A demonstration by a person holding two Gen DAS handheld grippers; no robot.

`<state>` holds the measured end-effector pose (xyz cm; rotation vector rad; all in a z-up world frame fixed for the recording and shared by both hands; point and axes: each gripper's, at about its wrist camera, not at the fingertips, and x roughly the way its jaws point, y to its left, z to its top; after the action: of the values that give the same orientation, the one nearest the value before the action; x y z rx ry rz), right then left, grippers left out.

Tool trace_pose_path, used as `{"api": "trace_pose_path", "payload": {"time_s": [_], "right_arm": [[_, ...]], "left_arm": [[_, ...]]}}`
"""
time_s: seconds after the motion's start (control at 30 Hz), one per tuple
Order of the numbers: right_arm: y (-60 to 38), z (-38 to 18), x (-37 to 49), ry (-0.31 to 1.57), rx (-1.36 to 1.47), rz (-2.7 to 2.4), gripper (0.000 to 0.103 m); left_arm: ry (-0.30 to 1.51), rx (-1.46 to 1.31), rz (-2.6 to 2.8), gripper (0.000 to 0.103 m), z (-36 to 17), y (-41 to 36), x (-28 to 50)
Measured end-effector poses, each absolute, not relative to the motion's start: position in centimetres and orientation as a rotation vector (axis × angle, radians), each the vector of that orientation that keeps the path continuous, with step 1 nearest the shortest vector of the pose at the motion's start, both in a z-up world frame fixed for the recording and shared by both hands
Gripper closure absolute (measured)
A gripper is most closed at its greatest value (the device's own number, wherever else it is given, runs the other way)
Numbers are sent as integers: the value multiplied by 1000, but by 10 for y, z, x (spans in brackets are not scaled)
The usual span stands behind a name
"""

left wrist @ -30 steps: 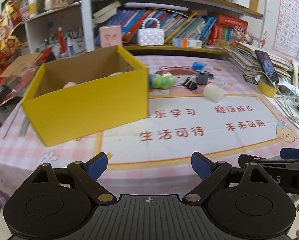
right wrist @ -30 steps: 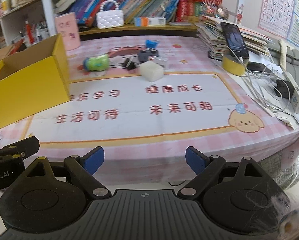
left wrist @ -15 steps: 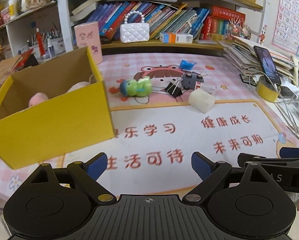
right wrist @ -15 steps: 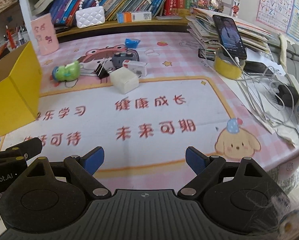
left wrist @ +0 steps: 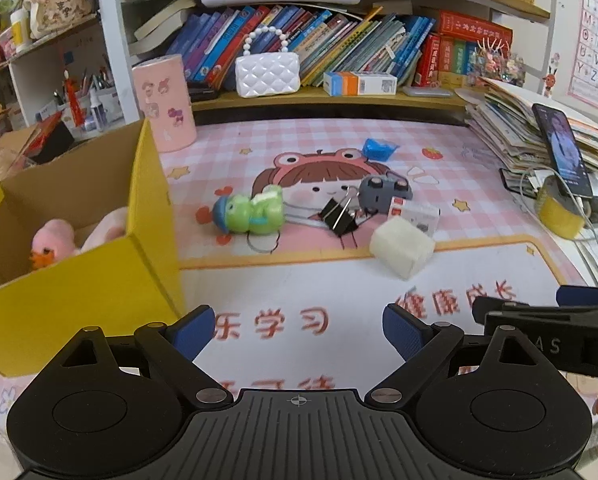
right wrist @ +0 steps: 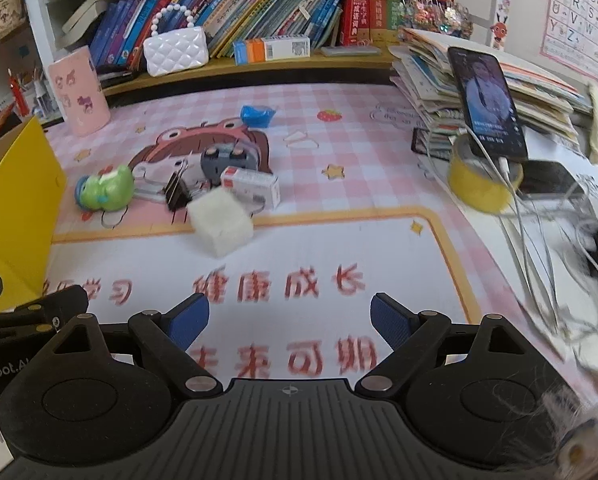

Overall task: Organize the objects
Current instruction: 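Grasp the white foam cube with the left gripper while the right gripper approaches the small red-white box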

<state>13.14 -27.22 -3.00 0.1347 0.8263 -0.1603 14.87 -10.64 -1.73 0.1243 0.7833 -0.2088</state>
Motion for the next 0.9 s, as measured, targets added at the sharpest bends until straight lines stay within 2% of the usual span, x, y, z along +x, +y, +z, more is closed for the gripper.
{"api": "trace_pose_path", "payload": {"time_s": [0.3,0.43,0.9], "right_arm": [[-305,-24,177,752,160,-166,19],[-321,-21,195,729,191,-149,24],[-342,-21,218,721,206,-119,24]], "left_arm": [[768,143,-226,10,-24,-138,178],[782,139,-242,10,-31,-153,193],[797,161,-360,12,-64,-202,234]]}}
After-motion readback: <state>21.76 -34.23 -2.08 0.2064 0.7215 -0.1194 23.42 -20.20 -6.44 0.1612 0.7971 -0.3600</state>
